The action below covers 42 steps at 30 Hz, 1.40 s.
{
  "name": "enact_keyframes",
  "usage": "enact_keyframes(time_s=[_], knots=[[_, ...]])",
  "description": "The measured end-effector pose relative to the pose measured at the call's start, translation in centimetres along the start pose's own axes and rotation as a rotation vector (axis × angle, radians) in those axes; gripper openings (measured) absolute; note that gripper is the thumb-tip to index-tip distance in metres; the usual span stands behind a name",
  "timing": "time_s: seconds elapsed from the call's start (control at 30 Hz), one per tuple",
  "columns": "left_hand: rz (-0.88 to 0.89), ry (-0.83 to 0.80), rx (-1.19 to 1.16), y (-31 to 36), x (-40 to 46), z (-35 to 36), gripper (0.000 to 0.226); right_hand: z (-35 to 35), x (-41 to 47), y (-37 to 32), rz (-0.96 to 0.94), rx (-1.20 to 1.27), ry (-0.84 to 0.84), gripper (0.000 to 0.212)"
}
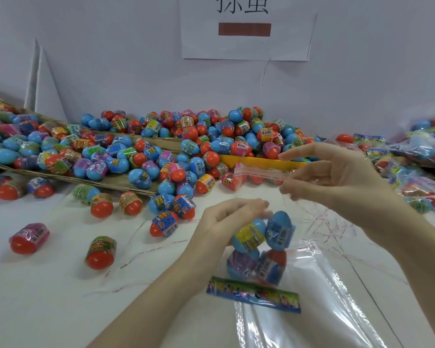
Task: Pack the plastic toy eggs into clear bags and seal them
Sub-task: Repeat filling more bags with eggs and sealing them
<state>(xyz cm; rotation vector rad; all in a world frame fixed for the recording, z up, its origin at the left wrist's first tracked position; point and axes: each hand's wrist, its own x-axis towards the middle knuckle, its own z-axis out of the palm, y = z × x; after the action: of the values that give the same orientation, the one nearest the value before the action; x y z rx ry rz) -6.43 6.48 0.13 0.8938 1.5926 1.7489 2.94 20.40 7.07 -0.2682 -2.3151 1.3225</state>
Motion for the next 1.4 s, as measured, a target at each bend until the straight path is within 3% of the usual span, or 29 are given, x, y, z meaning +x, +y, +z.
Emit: enact_keyframes(time_s=[0.17, 0.3, 0.4, 0.63, 0.77, 1.17, 1.4], knots=[[0.178, 0.234, -0.093, 0.5, 0.1, 0.1, 0.017, 0.4, -0.2, 0.2, -0.107, -0.234, 0.027, 0.032], [0.197, 0.245, -0.117, 0.5, 0.1, 0.2, 0.016, 1.9, -0.5, 0.4, -0.51, -0.71, 0.33, 0.012], [0.248, 0.25, -0.075, 0.7, -0.2, 0.6, 0.014, 3.0, -0.8, 0.5, -0.67, -0.852, 0.371, 0.02], [0.34, 0.292, -0.008, 0.6, -0.4, 0.9, 0.023, 3.9, -0.9, 0.5, -0.724, -0.95, 0.38, 0.014], [0.404, 0.317, 0.103, 0.4, -0.4, 0.9, 0.029, 4.1, -0.9, 0.7, -0.776, -1.063, 0.393, 0.022], [0.451, 0.391, 0.248, 0.1, -0.7, 1.3, 0.02, 4.0, -0.6, 1.5, -0.962, -1.236, 0.438, 0.023], [0.47, 0.391, 0.336, 0.0, -0.7, 1.4, 0.021, 4.3, -0.4, 1.6, -0.915, -1.245, 0.507, 0.028]])
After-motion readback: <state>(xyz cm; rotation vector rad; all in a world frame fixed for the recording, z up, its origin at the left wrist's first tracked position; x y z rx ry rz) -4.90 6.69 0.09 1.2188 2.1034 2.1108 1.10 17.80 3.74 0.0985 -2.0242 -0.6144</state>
